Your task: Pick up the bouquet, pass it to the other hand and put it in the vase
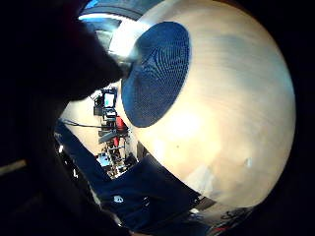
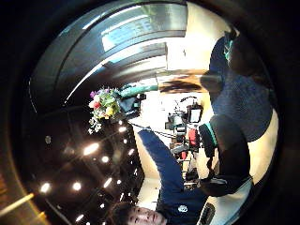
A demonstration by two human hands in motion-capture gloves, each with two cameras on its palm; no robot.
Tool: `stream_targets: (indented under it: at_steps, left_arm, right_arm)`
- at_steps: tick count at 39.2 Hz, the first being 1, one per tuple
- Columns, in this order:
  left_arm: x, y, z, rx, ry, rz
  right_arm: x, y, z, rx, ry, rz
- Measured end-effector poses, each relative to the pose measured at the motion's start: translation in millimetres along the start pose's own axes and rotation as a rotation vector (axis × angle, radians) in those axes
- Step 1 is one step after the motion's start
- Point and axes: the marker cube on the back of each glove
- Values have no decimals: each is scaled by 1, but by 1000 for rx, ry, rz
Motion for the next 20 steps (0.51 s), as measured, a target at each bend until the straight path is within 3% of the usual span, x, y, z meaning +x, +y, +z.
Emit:
stream_targets:
  at_steps: [2, 4, 6, 9, 13, 20]
  left_arm:
    - [-35, 0, -9, -157, -128, 46]
    - [-78, 4, -21, -262, -218, 17]
    - [-121, 13, -38, -299, -258, -28]
    - [-158, 35, -57, -300, -264, -68]
    - [-169, 50, -69, -284, -271, -68]
    - [-159, 54, -75, -251, -294, -17]
  right_arm:
    - [5, 0, 2, -13, -4, 54]
    - [18, -6, 1, 1, 29, 4]
    - [29, -9, -1, -4, 27, -26]
    - [27, 4, -2, -93, -101, 83]
    - [31, 9, -10, -88, -114, 107]
    - [49, 1, -15, -46, -42, 116]
